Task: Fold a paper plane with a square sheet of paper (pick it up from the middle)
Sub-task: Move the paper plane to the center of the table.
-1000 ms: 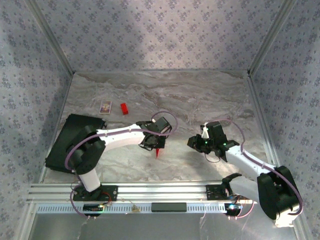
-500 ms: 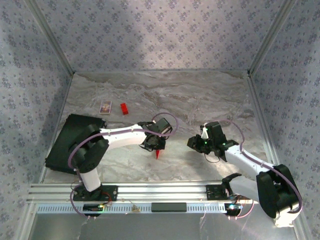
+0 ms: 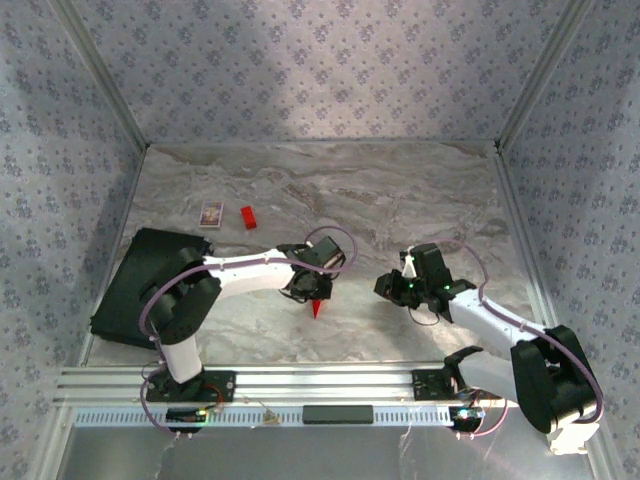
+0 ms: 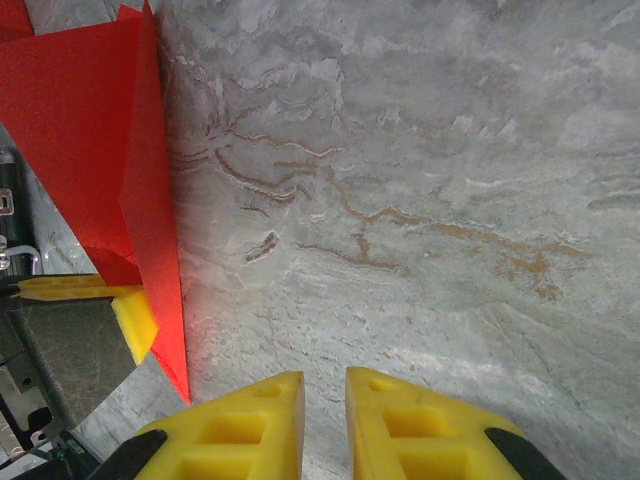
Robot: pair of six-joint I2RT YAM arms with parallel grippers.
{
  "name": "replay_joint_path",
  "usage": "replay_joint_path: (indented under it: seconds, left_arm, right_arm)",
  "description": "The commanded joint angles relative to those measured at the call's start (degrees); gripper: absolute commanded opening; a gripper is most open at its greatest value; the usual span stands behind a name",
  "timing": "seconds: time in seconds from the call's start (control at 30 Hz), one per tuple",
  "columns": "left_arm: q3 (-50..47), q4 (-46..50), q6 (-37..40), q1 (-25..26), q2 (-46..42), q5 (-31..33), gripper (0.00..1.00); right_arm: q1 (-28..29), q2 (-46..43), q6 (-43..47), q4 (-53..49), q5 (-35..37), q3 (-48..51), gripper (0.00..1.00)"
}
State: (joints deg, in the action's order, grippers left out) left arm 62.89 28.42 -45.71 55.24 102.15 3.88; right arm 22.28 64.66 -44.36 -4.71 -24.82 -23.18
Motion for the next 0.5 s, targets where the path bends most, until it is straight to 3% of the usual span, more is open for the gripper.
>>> replay_joint_path:
  seconds: [0.0,0.47]
  left_arm:
    - [-0.02,0.64,-0.59,0.04,0.77,-0.46,0.14]
    - [-0.18,0.79,-0.53,0.54,2.71,0.64,0.15]
  right_arm:
    - [0.44,0.11,0.1,-0.18,0.29,-0.14,0.19]
    - [0.46,0.17,-0.06,0.05,0.72,0.06,0.19]
